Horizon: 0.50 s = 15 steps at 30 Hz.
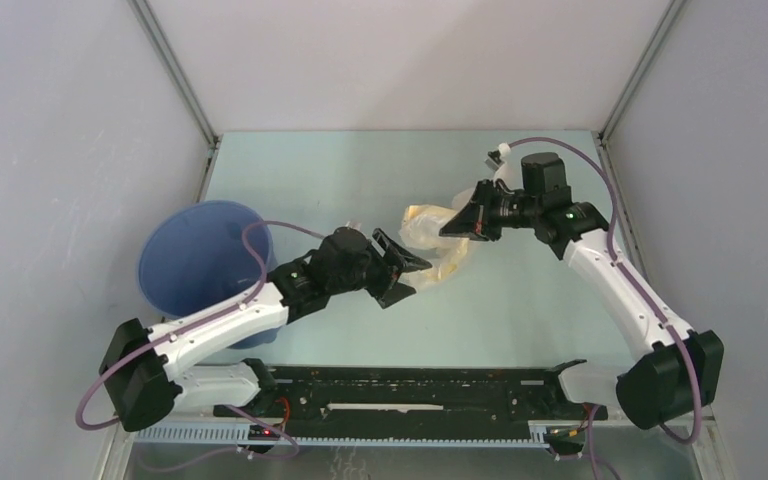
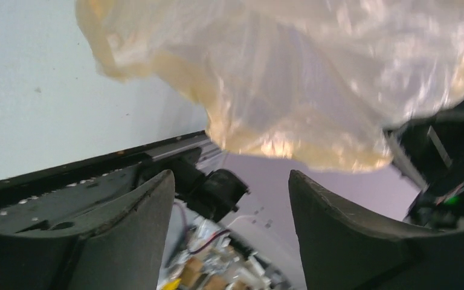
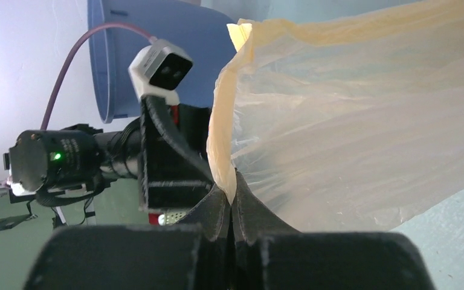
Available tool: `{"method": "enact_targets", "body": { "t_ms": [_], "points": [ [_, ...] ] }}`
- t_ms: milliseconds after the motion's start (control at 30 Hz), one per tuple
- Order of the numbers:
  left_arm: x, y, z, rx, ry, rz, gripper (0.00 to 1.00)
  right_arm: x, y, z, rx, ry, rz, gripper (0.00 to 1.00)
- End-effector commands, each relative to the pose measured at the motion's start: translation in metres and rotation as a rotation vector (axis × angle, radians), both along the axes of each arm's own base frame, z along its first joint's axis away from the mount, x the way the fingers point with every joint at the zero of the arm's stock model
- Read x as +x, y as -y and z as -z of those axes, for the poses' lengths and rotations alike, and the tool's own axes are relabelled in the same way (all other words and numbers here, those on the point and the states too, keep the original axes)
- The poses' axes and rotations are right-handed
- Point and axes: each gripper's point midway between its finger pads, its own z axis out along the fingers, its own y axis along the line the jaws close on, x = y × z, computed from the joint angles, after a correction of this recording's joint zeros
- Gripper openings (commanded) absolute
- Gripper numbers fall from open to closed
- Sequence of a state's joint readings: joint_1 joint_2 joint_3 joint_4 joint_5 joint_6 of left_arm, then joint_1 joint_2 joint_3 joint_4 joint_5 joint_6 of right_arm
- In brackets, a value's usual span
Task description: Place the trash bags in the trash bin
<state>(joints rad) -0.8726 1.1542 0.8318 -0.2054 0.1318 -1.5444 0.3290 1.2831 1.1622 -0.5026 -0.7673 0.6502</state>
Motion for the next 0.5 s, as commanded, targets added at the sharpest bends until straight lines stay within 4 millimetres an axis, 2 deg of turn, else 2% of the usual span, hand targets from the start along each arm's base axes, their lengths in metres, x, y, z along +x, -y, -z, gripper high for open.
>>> {"method": "enact_targets", "body": {
  "t_ms": [0,100,167,200,300,467],
  "points": [
    [0.028,0.001,-0.006,-0.111,-0.144,-0.246,0.77,-0.015,0.004,-0.015,0.014,0.048,-0.001,0.00],
    [0.034,0.000,0.010,-0.080,-0.238,-0.320,0.85,-0.023,0.007,-0.018,0.017,0.057,0.004,0.00],
    [0.036,0.002,0.020,-0.093,-0.284,-0.347,0.85,-0.028,0.008,-0.019,0.024,0.060,0.006,0.00],
    [0.038,0.004,0.022,-0.102,-0.290,-0.351,0.81,-0.031,0.008,-0.018,0.026,0.059,0.006,0.00],
    [0.039,0.008,0.025,-0.071,-0.283,-0.332,0.61,-0.039,0.011,-0.018,0.020,0.067,0.015,0.00],
    [0.042,0.004,0.021,0.011,-0.184,-0.296,0.25,-0.049,0.019,-0.019,-0.002,0.086,0.034,0.00]
  ]
}}
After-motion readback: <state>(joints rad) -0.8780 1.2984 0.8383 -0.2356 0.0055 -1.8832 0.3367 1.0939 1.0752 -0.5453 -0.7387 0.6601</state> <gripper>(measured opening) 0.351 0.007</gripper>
